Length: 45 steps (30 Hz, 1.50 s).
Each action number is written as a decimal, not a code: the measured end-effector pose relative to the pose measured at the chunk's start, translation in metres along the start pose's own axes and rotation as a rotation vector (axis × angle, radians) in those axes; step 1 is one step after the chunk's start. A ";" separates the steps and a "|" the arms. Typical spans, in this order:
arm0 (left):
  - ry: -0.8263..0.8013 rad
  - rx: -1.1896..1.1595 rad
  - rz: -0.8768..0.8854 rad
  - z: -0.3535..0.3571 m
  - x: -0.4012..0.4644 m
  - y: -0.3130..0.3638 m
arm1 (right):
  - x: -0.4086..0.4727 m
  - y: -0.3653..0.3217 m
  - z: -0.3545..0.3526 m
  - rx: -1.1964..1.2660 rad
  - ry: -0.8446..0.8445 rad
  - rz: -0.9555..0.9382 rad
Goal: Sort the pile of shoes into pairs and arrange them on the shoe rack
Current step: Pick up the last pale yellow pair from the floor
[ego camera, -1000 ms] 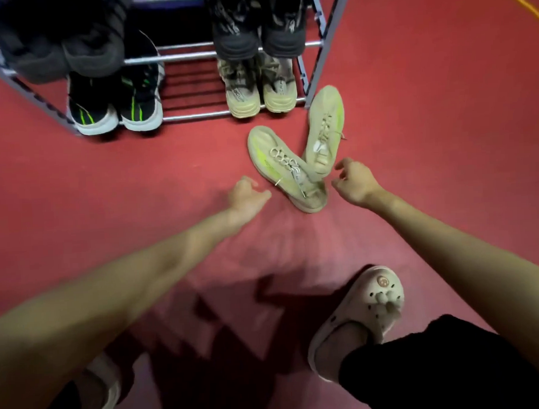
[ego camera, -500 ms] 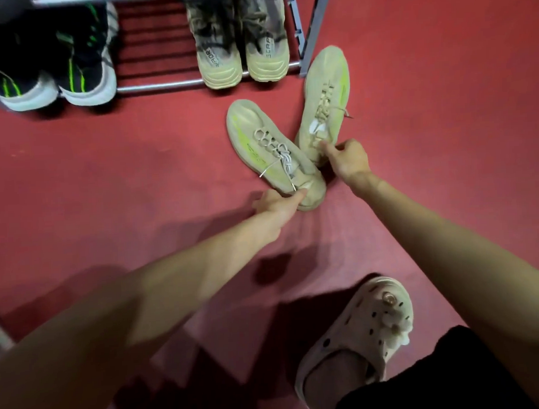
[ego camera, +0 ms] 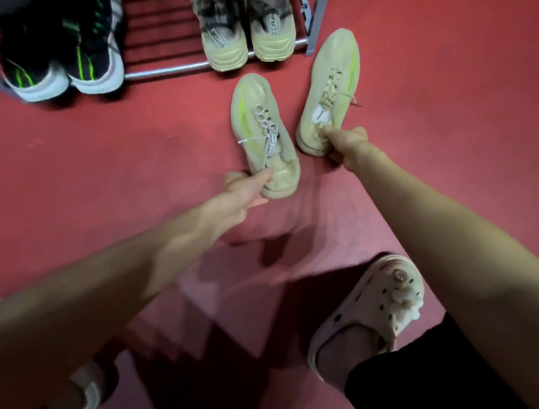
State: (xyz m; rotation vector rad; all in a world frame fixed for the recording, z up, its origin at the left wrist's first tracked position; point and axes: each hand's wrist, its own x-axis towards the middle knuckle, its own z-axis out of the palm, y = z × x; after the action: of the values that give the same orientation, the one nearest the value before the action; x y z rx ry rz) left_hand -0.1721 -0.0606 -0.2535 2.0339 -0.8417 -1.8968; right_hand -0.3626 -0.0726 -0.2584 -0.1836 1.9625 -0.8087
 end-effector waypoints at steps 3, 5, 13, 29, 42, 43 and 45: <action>-0.003 -0.017 0.021 -0.030 -0.012 0.007 | -0.021 0.013 0.010 0.074 -0.006 0.033; -0.053 -0.022 0.036 -0.045 -0.021 0.011 | -0.037 0.020 0.016 0.143 -0.004 0.044; -0.092 -0.056 0.104 -0.097 -0.086 0.010 | -0.125 0.010 0.020 0.148 -0.041 -0.037; -0.016 -0.025 0.594 -0.195 -0.303 0.103 | -0.345 -0.099 -0.055 0.069 -0.004 -0.534; -0.148 -0.192 0.774 -0.223 -0.384 0.197 | -0.414 -0.192 -0.087 0.219 -0.011 -0.780; -0.144 -0.187 0.782 -0.222 -0.384 0.204 | -0.414 -0.199 -0.087 0.230 -0.022 -0.790; -0.127 -0.175 0.799 -0.220 -0.385 0.220 | -0.413 -0.212 -0.085 0.250 -0.041 -0.803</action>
State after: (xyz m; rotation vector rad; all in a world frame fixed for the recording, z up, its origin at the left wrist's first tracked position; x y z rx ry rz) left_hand -0.0109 -0.0714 0.2143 1.2004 -1.2276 -1.5559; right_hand -0.2612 -0.0131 0.1990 -0.8623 1.7101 -1.5322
